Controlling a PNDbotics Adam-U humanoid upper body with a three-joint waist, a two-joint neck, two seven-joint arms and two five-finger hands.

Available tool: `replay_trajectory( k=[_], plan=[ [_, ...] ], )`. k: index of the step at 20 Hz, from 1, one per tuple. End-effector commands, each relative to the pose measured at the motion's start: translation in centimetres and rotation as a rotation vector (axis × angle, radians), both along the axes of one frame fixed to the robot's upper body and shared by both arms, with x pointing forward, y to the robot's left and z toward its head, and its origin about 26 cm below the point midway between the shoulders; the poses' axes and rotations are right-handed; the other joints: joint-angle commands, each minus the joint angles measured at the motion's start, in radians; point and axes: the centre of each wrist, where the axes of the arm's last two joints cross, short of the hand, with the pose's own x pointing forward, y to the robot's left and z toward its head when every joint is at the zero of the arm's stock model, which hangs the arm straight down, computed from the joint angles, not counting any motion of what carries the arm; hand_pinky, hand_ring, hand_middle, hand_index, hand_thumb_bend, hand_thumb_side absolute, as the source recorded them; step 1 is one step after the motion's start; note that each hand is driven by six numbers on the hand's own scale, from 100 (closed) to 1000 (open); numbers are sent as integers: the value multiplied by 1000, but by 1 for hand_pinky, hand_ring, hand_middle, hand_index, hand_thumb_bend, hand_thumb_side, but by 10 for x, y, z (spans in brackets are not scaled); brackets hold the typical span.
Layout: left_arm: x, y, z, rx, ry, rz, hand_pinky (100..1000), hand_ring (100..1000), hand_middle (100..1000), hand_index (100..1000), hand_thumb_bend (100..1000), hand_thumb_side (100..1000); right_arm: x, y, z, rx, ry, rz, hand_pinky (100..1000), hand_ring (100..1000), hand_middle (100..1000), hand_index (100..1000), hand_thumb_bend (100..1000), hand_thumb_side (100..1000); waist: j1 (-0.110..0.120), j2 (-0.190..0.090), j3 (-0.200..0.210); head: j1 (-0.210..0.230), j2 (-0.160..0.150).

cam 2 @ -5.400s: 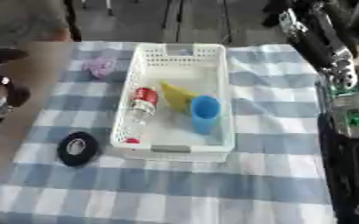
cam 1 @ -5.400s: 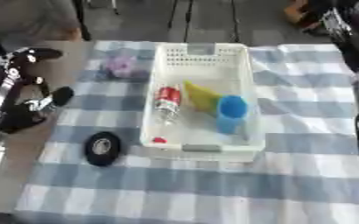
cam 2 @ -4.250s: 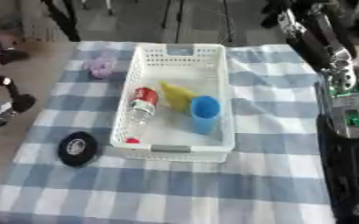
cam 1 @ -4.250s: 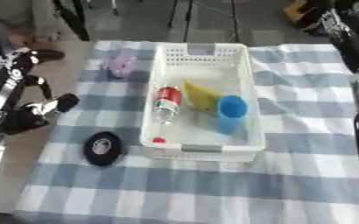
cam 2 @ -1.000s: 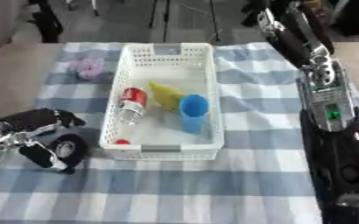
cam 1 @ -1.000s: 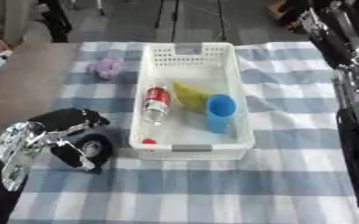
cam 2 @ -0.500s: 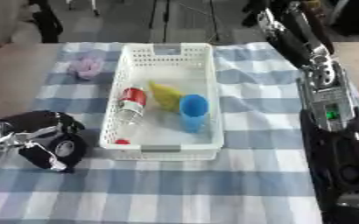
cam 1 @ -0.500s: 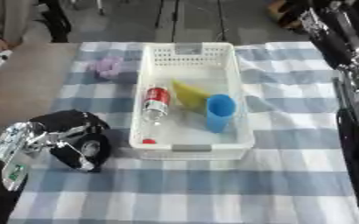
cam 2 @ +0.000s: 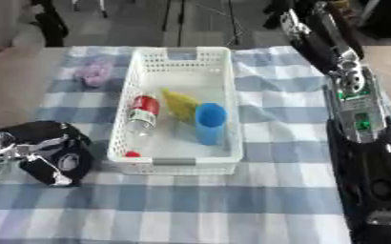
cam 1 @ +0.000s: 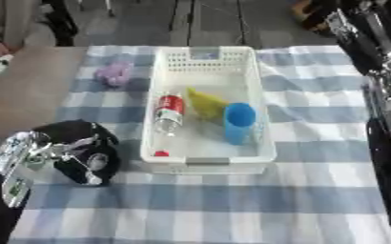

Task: Pick up objects on the table and place them in the box.

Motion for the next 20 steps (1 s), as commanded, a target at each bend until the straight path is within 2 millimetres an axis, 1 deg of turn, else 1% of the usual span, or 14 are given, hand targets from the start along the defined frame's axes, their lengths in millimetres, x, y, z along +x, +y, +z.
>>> replay_trajectory(
  k=[1,3,5,6,7,8,10,11,12,13,14,15,16,20],
  plan=[
    [1,7,31,6,-63,10,753,591,608,858,327,390,1,-1,11,-7,-33,-2,618,571,607,774,100,705,-14,-51,1,-3,1],
    [0,8,40,3,-72,12,755,592,609,858,327,392,1,-1,11,-7,-33,-3,618,571,607,774,100,705,-14,-52,1,-4,1],
    [0,10,55,0,-100,17,760,594,609,858,332,401,1,-2,11,-8,-32,-4,618,571,607,774,100,705,-14,-53,2,-4,2],
    [0,10,62,-7,-118,19,733,590,606,858,362,411,1,-2,11,-7,-32,-4,618,571,607,774,100,704,-13,-53,2,-5,2],
    [0,9,72,-23,-145,21,733,590,606,858,362,411,1,-2,11,-7,-32,-4,618,571,607,774,100,704,-13,-54,2,-6,3],
    [0,7,79,-41,-169,21,699,584,600,856,380,413,1,-2,11,-6,-31,-4,618,571,607,774,100,706,-14,-54,2,-5,3],
    [0,3,90,-65,-216,7,675,578,592,851,381,411,1,-2,10,-7,-30,-4,618,571,607,774,100,705,-14,-55,2,-5,3],
    [1,2,92,-84,-226,8,675,578,592,851,381,411,1,-1,10,-7,-30,-4,618,571,607,774,100,705,-15,-55,2,-5,3],
    [2,-2,96,-120,-246,4,545,550,560,842,485,427,1,-1,10,-6,-29,-3,618,570,607,774,100,707,-15,-56,1,-4,3],
    [4,-6,100,-177,-272,-2,545,550,560,842,485,427,1,-1,10,-6,-29,-2,618,570,607,774,100,707,-15,-56,0,-3,2],
    [7,-10,103,-226,-291,-6,477,536,545,837,522,435,1,0,10,-5,-28,0,618,570,606,774,100,708,-15,-56,-2,-4,1],
    [9,-15,105,-278,-309,-8,477,536,545,837,522,435,1,0,9,-5,-27,2,618,570,606,774,100,708,-15,-56,-3,-6,1],
    [12,-19,105,-319,-324,-10,430,528,535,832,549,433,1,1,9,-5,-27,4,618,570,607,774,100,706,-15,-57,-4,-6,1],
    [26,-38,105,-459,-388,-16,394,530,537,822,589,438,1,4,9,-3,-28,14,618,571,607,774,100,705,-15,-59,-13,-2,1]
  ],
)
